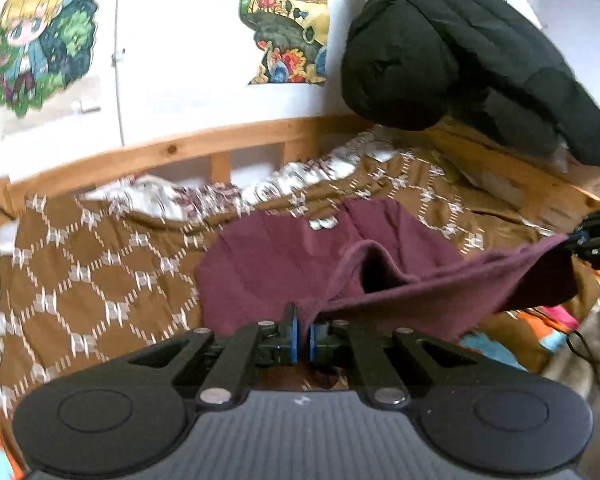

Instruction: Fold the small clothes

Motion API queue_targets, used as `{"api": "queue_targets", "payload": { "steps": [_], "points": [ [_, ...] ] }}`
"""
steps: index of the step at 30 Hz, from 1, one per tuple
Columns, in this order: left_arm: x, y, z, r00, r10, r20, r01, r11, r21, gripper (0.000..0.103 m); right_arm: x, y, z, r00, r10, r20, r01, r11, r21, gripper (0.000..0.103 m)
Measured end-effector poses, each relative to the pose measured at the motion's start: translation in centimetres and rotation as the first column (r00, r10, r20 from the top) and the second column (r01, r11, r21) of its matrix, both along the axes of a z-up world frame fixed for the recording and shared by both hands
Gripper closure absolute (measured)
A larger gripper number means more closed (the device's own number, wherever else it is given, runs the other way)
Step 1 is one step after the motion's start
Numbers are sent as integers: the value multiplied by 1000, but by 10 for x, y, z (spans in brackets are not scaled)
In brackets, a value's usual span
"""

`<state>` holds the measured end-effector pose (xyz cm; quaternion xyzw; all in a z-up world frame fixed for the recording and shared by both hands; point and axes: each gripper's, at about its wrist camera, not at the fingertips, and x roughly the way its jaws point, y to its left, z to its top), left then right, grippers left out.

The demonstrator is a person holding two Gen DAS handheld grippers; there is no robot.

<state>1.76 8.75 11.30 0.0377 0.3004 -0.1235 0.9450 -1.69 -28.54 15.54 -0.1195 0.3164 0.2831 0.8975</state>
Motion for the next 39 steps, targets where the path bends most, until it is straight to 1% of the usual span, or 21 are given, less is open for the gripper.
{"api": "queue_targets", "payload": {
  "steps": [3, 5, 7, 11, 14, 16, 18, 21, 23, 26, 28, 29, 31, 32, 34, 37, 38, 39],
  "points": [
    [43, -6, 10, 999, 42, 0, -42, 998, 52, 98, 35, 12, 1, 992, 4, 124, 5, 998, -70, 99],
    [80, -4, 13, 996, 88, -27, -87, 994, 59, 98, 62, 23, -1, 979, 7, 204, 16, 994, -110, 99],
    [120, -1, 13, 988, 138, -69, -134, 989, 61, 98, 95, 29, -7, 966, 9, 257, 24, 992, -125, 99],
    [187, 7, 0, 970, 209, -123, -202, 977, 70, 98, 158, 44, -26, 942, -15, 336, 63, 989, -133, 99],
    [225, 10, -19, 963, 233, -136, -225, 972, 71, 98, 192, 56, -51, 916, -19, 401, 92, 982, -163, 99],
    [243, 10, -33, 961, 237, -145, -228, 970, 80, 98, 212, 62, -70, 907, -20, 421, 105, 978, -180, 99],
    [259, 10, -48, 957, 241, -162, -228, 969, 95, 98, 230, 64, -88, 907, -36, 420, 120, 978, -174, 99],
    [273, 6, -63, 954, 248, -169, -227, 965, 133, 98, 253, 64, -111, 916, -80, 394, 141, 981, -131, 99],
    [281, 5, -70, 951, 259, -168, -236, 961, 146, 98, 265, 67, -124, 918, -96, 384, 150, 982, -112, 98],
    [293, 5, -80, 937, 290, -197, -260, 951, 165, 98, 276, 68, -140, 916, -109, 386, 153, 984, -86, 97],
    [298, 5, -86, 926, 309, -218, -273, 945, 182, 97, 281, 66, -149, 919, -106, 381, 143, 987, -70, 92],
    [301, 4, -91, 919, 318, -231, -278, 942, 190, 97, 283, 65, -154, 920, -103, 378, 138, 988, -67, 88],
    [305, 2, -98, 913, 327, -244, -282, 938, 203, 97, 284, 62, -162, 926, -89, 366, 117, 992, -53, 87],
    [307, 0, -101, 910, 332, -247, -285, 936, 208, 97, 287, 61, -165, 931, -85, 356, 110, 993, -51, 84],
    [311, -2, -106, 905, 340, -255, -289, 932, 216, 97, 286, 60, -168, 938, -92, 335, 114, 993, -45, 76],
    [316, -5, -112, 903, 342, -261, -288, 931, 224, 97, 288, 54, -167, 951, -104, 290, 112, 994, -8, 54],
    [316, -5, -113, 902, 344, -262, -290, 931, 222, 97, 288, 51, -166, 955, -110, 274, 111, 994, 10, 39],
    [316, -4, -114, 900, 346, -264, -294, 931, 216, 97, 289, 47, -164, 961, -116, 251, 111, 993, 34, 27]
  ]
}}
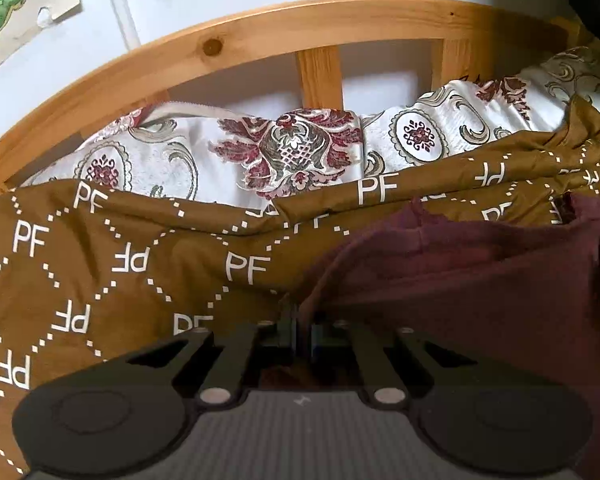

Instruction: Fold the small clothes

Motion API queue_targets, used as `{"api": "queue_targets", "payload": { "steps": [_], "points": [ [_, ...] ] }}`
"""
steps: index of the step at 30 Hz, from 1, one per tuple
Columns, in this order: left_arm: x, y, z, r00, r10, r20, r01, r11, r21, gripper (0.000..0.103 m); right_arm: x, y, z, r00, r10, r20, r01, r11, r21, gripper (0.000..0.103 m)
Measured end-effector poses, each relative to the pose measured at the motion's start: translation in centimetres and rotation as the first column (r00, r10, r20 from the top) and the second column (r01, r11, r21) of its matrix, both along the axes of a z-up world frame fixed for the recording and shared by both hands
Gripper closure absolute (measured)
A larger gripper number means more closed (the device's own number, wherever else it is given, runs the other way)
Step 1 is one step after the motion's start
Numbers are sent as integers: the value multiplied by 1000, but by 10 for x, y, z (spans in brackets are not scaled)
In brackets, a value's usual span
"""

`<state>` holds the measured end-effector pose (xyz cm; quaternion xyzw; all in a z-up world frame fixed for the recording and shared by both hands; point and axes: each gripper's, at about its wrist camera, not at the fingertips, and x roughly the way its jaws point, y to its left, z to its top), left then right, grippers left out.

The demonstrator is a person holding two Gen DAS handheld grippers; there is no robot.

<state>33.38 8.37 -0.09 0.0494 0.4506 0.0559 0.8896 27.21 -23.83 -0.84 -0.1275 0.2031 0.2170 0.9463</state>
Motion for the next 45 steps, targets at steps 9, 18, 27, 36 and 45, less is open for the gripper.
{"api": "queue_targets", "payload": {
  "steps": [9, 18, 27, 36, 45],
  "points": [
    [-1, 6, -8, 1000, 27, 12, -26, 999, -46, 97, -19, 8, 1, 988, 127, -87, -130, 991, -27, 9],
    [-4, 4, 2, 998, 23, 58, -20, 998, -52, 97, -20, 15, -14, 995, 71, -69, -76, 994, -78, 96],
    [0, -1, -1, 996, 22, 81, -19, 999, -39, 97, -8, -23, 6, 988, -153, 22, 153, 988, 34, 101],
    [6, 13, -6, 992, 123, 24, -119, 987, -111, 61, 2, -31, -9, 976, -200, -85, 205, 977, 65, 95],
    [-15, 34, 16, 967, 225, 119, -224, 974, -25, 4, 4, -30, -7, 966, -247, -80, 252, 965, 72, 55]
  ]
}}
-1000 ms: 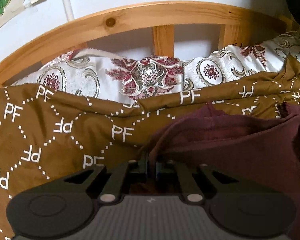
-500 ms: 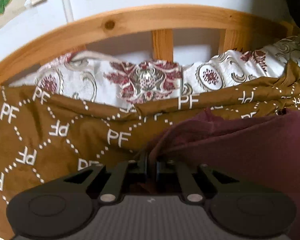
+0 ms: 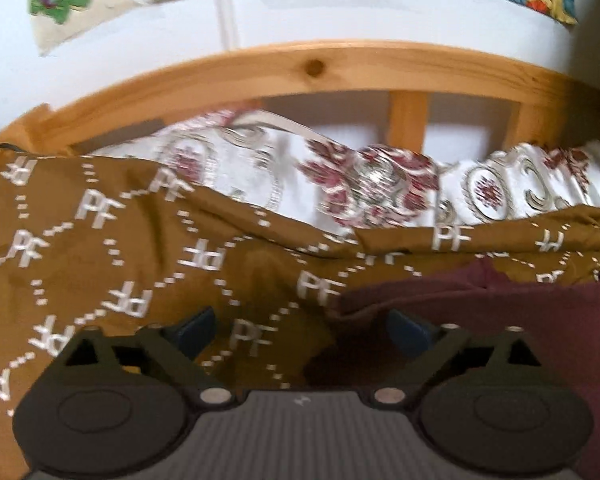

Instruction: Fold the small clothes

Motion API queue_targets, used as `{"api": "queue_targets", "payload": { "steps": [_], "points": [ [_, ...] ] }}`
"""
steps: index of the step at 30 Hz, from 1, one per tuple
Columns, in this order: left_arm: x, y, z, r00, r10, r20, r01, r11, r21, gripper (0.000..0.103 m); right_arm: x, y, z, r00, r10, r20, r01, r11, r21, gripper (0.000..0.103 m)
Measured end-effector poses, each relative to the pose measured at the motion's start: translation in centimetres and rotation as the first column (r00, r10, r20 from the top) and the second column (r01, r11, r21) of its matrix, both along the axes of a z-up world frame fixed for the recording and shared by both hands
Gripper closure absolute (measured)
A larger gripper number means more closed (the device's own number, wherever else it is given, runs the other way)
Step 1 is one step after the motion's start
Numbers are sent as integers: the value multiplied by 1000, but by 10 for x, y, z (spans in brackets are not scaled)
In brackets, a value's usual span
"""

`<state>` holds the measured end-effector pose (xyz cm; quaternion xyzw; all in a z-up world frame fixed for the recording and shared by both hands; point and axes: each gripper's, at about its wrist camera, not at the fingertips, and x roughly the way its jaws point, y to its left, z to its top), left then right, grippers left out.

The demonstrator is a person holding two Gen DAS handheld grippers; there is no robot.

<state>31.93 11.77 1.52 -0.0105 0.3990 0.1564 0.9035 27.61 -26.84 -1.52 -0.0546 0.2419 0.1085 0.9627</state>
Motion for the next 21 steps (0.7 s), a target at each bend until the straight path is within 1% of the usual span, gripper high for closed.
{"api": "queue_targets", "payload": {
  "steps": [1, 2, 3, 5, 6, 7, 9, 11, 14, 16, 21],
  "points": [
    [-4, 1, 1, 1000, 6, 5, -6, 1000, 13, 2, -1, 1, 0, 1000, 0, 3, 0, 1000, -5, 49],
    [-9, 1, 1, 1000, 4, 5, -4, 1000, 27, 2, -1, 2, 1, 1000, -1, 8, 1, 1000, -8, 38],
    [-12, 2, 1, 1000, -2, 2, 2, 999, 39, 1, -2, 2, 2, 1000, 1, 15, -1, 1000, -10, 31],
    [-23, 4, 0, 1000, -16, -7, 17, 998, 55, 1, -3, 4, 4, 1000, 2, 26, -2, 1000, -20, 25],
    [-30, 4, -1, 1000, -25, -10, 26, 998, 50, 1, -5, 4, 6, 999, -1, 35, 2, 1000, -26, 20],
    [-36, 3, -1, 999, -35, -10, 35, 999, 38, 1, -7, 5, 7, 999, -5, 45, 6, 1000, -27, 17],
    [-53, 3, -3, 999, -50, 1, 50, 999, -9, 1, -13, 5, 12, 998, -6, 65, 7, 1000, -18, 4],
    [-69, 2, -5, 998, -56, 21, 57, 997, -61, 1, -21, 7, 16, 996, -2, 89, 3, 1000, -13, 1],
    [-90, -3, -7, 997, -59, 43, 65, 989, -135, 1, -38, 10, 21, 994, 6, 110, -3, 1000, -26, 1],
    [-103, -6, -8, 996, -67, 58, 76, 982, -174, 1, -53, 11, 23, 994, 8, 109, -5, 1000, -25, 1],
    [-134, -19, -13, 994, -78, 76, 92, 975, -202, 1, -88, 17, 21, 998, 19, 57, -16, 999, -49, 1]
  ]
}}
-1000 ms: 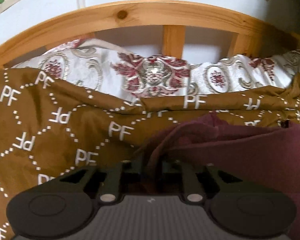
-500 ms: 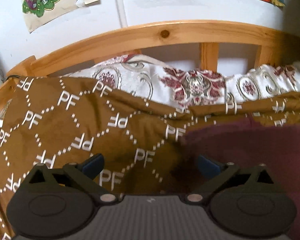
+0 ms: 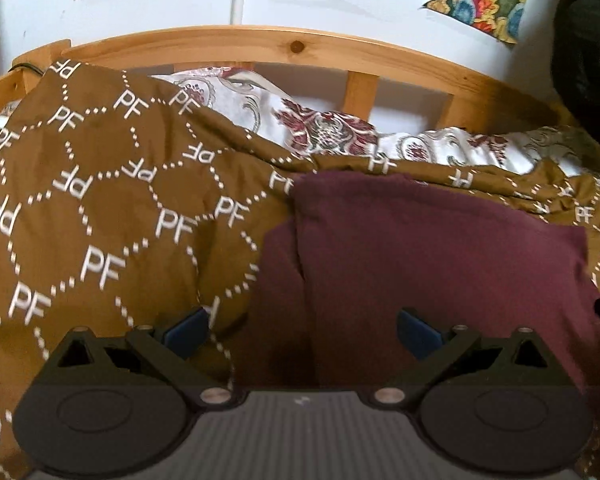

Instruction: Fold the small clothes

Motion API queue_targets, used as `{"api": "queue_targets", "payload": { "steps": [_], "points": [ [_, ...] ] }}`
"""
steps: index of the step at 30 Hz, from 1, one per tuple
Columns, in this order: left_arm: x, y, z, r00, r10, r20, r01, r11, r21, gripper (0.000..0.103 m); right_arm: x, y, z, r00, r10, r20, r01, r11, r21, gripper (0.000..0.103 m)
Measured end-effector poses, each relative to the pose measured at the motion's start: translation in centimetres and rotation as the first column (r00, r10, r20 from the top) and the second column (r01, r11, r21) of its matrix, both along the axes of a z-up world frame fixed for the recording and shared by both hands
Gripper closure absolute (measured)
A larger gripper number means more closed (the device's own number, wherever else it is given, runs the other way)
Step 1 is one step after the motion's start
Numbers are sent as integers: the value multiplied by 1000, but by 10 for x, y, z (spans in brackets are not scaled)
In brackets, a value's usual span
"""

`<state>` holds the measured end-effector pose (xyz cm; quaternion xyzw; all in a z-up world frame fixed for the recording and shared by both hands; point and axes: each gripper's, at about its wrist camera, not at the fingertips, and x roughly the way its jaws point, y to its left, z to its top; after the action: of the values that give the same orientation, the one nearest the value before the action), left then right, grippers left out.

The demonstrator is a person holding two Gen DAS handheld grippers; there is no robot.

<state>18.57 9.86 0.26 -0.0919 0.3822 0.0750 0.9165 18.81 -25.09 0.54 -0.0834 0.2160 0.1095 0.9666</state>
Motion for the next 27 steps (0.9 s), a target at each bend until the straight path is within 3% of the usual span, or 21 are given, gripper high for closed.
{"api": "queue_targets", "payload": {
  "steps": [9, 11, 14, 16, 18, 20, 21, 27],
  "points": [
    [-36, -25, -3, 990, -133, 56, 127, 988, 85, 1, -45, 13, -4, 996, -3, -84, -1, 999, -50, 1],
    [-37, -27, -2, 986, -153, 64, 148, 986, 81, 7, -48, 15, -3, 996, -5, -85, 0, 999, -52, 1],
    [-29, -25, -5, 986, -162, 32, 162, 987, 16, 19, -47, 18, -2, 997, -4, -82, 0, 999, -45, 1],
    [-24, -20, -10, 990, -144, 2, 144, 989, -36, 51, -46, 19, -3, 996, 2, -84, -5, 999, -41, 1],
    [-19, -14, -18, 990, -134, -42, 130, 988, -83, 73, -45, 21, -5, 996, 9, -91, -13, 999, -42, 1],
    [-16, -10, -24, 991, -119, -68, 112, 988, -104, 82, -45, 22, -8, 995, 15, -99, -20, 999, -41, 1],
    [-17, -7, -27, 991, -117, -71, 108, 987, -116, 96, -45, 22, -10, 995, 17, -103, -22, 999, -40, 1],
    [-23, 7, -27, 998, -10, -67, -1, 987, -161, 100, -42, 22, -23, 995, 28, -99, -32, 999, -34, 1]
  ]
}}
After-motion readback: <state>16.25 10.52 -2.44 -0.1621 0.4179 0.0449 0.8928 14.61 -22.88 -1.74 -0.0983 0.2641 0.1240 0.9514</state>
